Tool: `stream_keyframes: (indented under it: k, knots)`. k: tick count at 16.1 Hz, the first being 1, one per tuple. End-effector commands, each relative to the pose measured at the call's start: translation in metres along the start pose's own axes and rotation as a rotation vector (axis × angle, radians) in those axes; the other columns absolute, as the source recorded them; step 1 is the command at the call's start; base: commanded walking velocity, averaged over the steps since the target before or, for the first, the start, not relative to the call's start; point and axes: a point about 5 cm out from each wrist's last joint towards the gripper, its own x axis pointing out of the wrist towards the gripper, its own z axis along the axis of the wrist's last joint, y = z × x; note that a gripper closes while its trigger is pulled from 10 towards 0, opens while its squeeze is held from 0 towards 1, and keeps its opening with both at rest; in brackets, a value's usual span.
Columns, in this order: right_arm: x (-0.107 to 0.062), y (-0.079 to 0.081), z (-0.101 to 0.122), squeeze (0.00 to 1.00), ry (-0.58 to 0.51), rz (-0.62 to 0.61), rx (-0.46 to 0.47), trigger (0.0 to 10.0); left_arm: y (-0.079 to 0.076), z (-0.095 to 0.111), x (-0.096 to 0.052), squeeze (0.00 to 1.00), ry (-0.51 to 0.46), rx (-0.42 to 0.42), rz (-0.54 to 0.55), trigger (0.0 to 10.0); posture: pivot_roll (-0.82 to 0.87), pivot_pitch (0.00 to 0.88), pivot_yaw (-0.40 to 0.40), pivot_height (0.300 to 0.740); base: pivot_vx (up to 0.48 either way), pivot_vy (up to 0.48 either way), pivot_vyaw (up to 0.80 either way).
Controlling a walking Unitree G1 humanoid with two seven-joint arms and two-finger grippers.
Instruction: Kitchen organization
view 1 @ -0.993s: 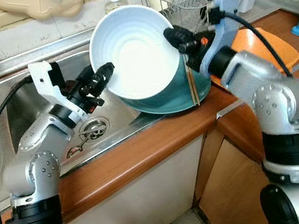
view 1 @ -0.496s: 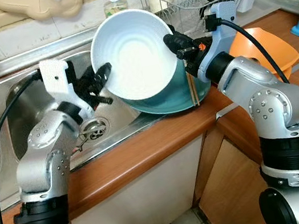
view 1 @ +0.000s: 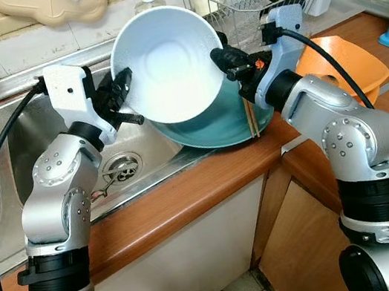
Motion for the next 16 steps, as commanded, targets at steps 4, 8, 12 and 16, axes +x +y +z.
stream_keyframes:
  k: [4,8,12,16]
  knots:
    - [-0.002,0.011,0.020,0.21,-0.094,0.039,-0.056,10.0,-0.007,-0.005,0.004,0.00,0.017,-0.024,-0.029,0.0,-0.12,0.000,0.075,0.740,0.000,0.000,0.00]
    - [-0.004,0.011,0.026,1.00,-0.102,0.046,-0.076,10.0,0.004,0.017,0.007,0.00,-0.130,-0.166,0.035,0.0,-0.12,0.000,0.066,0.740,0.000,0.000,0.00]
    - [-0.011,0.015,0.029,0.00,-0.096,0.081,-0.138,10.0,0.028,0.031,0.001,0.00,-0.202,-0.156,0.143,0.0,-0.10,0.000,0.061,0.740,0.000,0.000,0.00]
    - [-0.019,0.025,0.017,0.00,-0.006,0.131,-0.279,10.0,0.057,0.023,-0.008,0.00,-0.079,0.068,0.280,0.0,-0.12,0.000,0.064,0.740,0.000,0.000,0.00]
